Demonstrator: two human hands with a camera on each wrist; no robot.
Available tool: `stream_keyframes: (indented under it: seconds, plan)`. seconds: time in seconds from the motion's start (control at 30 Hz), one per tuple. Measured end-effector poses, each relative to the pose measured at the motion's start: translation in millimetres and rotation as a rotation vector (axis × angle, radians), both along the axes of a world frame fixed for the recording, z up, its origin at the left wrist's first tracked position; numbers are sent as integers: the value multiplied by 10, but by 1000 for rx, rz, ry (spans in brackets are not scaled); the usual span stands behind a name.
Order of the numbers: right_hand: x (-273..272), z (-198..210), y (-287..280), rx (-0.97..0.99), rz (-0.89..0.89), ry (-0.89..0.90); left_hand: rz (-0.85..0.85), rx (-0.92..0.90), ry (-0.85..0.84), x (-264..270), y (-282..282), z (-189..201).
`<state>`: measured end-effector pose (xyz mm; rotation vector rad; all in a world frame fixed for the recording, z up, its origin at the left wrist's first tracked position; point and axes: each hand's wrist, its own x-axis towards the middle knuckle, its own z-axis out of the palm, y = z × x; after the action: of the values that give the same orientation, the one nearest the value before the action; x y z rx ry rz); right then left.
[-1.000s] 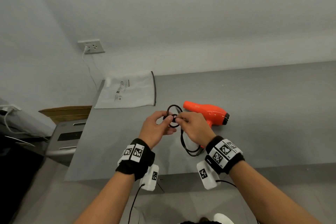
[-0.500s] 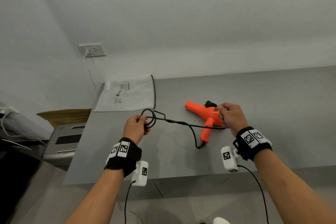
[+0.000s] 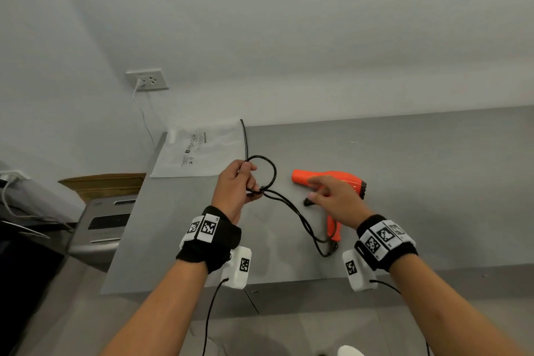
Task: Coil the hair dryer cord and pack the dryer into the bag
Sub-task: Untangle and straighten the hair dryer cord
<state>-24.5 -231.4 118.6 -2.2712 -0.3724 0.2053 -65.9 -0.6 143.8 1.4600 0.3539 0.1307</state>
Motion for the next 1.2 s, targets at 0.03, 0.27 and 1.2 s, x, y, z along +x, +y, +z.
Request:
stream_keyframes:
  seconds: [0.03,0.27,1.2]
  plan:
    - [-68,70,116,50,72,-33,-19,-26,-5,9,-43,50]
    - [-70,118,432,-312,123,-102,-63,-324,-165,4,-178,326]
    - [-222,110,459,524,61,305,-208,229,-65,340,-493,166]
